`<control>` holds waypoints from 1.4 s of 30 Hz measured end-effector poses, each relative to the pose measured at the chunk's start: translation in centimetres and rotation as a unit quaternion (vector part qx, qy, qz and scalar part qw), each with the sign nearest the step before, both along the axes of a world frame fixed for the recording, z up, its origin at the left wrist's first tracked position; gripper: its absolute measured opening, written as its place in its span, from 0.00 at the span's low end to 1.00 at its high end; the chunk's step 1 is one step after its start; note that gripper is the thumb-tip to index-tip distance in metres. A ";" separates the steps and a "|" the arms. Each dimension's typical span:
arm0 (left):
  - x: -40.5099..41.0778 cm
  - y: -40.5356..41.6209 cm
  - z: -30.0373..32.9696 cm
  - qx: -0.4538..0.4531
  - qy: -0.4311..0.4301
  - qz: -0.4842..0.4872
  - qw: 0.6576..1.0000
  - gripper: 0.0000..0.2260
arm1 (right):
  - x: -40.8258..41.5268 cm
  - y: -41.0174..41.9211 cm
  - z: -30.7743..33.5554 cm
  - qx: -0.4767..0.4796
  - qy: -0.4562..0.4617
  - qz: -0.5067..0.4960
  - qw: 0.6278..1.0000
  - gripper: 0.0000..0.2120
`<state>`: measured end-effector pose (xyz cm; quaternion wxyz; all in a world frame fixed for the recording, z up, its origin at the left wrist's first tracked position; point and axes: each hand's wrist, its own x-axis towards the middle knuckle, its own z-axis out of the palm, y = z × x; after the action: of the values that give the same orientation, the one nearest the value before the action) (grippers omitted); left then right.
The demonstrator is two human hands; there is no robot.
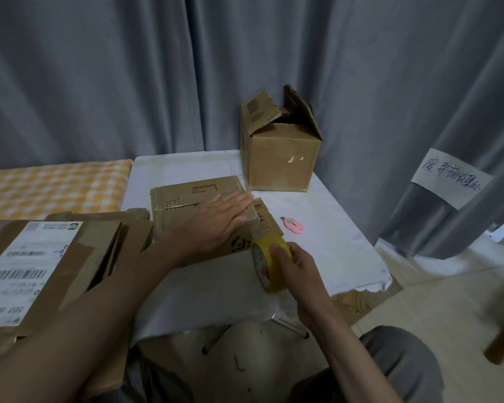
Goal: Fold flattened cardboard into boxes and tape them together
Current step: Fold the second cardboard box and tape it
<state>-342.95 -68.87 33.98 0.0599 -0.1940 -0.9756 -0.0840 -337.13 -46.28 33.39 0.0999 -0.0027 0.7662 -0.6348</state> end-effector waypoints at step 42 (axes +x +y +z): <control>0.2 3.9 -0.6 0.010 -0.055 0.139 0.989 0.59 | -8.8 5.3 1.0 0.151 0.440 0.160 0.871 0.11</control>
<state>-342.76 -64.95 33.33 0.0191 -0.0506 -0.9940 -0.0954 -345.94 -41.02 34.40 -0.1484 -0.3892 0.8063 -0.4200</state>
